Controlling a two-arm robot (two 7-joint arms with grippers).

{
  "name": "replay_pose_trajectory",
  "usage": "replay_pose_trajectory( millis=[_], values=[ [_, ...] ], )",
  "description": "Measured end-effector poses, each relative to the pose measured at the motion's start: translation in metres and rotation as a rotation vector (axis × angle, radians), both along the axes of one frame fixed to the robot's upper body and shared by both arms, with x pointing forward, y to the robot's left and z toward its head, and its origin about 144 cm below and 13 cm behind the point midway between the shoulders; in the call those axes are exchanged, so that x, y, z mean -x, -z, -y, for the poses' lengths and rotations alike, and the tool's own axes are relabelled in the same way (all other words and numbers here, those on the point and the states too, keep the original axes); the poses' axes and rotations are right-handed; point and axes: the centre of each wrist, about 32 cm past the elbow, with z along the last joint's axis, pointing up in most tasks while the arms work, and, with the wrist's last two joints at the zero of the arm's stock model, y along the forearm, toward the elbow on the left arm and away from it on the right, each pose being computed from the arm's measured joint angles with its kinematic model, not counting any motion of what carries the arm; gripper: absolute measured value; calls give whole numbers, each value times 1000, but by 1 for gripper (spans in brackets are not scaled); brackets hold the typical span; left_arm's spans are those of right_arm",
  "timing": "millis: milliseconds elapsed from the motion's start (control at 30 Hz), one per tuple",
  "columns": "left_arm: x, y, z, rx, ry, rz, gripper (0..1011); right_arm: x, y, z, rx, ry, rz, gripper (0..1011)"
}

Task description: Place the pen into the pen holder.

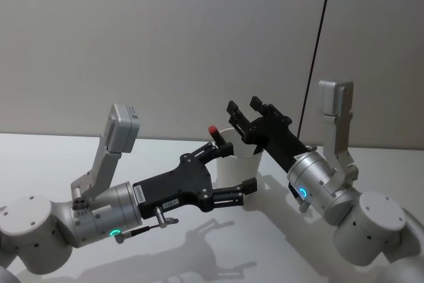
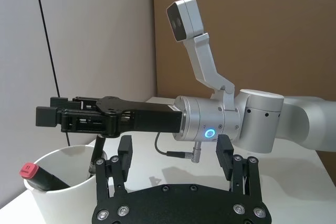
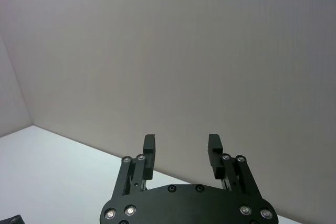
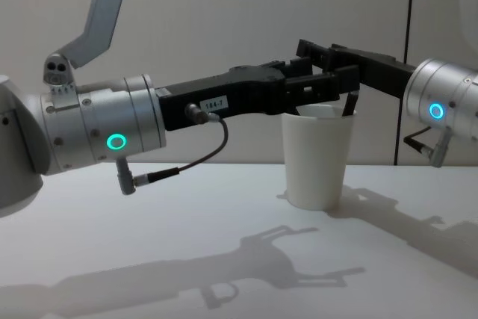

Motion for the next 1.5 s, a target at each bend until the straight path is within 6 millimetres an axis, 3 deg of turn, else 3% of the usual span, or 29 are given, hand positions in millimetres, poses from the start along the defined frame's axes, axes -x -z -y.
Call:
replay_pose_trajectory(
  millis=[400,533,1300,1500],
  values=[
    [0,0,0,0,0,0,1000,1,0,0,0,-1,3,946],
    [0,0,0,0,0,0,1000,6,-3,3,-11,-1,9,1001],
    [0,0,0,0,0,0,1000,50,-15,34,-83,68,31,1001],
    [0,0,0,-1,-3,0,1000,51,-15,35,-83,71,28,1001]
  ],
)
